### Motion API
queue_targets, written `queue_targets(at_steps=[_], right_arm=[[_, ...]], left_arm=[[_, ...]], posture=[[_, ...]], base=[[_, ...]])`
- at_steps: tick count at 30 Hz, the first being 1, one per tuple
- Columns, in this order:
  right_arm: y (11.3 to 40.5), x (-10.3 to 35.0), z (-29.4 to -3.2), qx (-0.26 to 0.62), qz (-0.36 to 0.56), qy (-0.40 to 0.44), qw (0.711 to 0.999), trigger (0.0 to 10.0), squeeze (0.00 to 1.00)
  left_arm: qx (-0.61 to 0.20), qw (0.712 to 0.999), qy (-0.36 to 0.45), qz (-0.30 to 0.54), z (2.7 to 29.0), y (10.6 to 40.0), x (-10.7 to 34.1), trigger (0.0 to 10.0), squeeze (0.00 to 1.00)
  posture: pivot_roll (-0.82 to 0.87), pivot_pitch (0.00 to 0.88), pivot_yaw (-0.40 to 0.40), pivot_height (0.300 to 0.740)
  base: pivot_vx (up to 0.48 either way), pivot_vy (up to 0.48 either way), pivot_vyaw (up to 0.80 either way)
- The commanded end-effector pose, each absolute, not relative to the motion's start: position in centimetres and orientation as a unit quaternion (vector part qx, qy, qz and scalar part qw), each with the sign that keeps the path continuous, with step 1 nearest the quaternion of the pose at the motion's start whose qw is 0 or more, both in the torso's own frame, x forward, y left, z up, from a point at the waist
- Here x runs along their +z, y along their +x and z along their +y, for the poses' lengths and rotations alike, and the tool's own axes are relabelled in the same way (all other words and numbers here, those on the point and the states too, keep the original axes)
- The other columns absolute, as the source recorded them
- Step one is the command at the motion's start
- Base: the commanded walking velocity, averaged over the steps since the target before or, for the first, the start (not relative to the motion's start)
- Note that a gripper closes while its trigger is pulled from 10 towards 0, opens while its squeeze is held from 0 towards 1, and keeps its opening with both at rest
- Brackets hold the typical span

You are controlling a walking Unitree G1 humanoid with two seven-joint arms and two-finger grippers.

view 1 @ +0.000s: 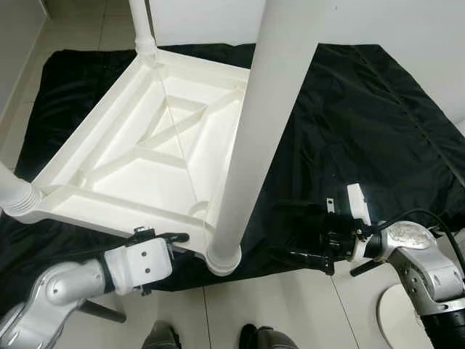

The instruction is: Building children table

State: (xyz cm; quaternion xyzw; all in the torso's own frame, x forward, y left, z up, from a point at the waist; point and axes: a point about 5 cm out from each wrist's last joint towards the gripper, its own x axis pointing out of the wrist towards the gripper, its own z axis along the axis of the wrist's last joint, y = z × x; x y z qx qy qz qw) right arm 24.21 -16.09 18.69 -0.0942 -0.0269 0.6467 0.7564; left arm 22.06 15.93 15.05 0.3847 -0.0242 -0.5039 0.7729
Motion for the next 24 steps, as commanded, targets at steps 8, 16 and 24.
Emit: queue_targets(at_steps=[8, 16, 24], right_arm=[[24.0, 18.7, -15.9, 0.642, -0.023, -0.094, 0.760, 10.0, 0.00], [24.4, 18.8, -16.5, 0.615, -0.031, -0.103, 0.781, 10.0, 0.00], [24.8, 18.8, -16.7, 0.594, -0.037, -0.111, 0.796, 10.0, 0.00]], left_arm=[[-0.450, 0.815, 0.362, -0.039, 14.6, 24.8, 14.2, 10.0, 0.00], [-0.414, 0.841, 0.341, -0.064, 12.3, 27.2, 14.4, 10.0, 0.00], [-0.309, 0.903, 0.292, -0.064, 12.7, 29.7, 15.3, 10.0, 0.00]], posture=[[-0.01, 0.183, -0.004, 0.740], [-0.03, 0.176, 0.005, 0.740], [-0.04, 0.167, 0.013, 0.740]], base=[[0.000, 0.000, 0.00], [0.000, 0.000, 0.00], [0.000, 0.000, 0.00]])
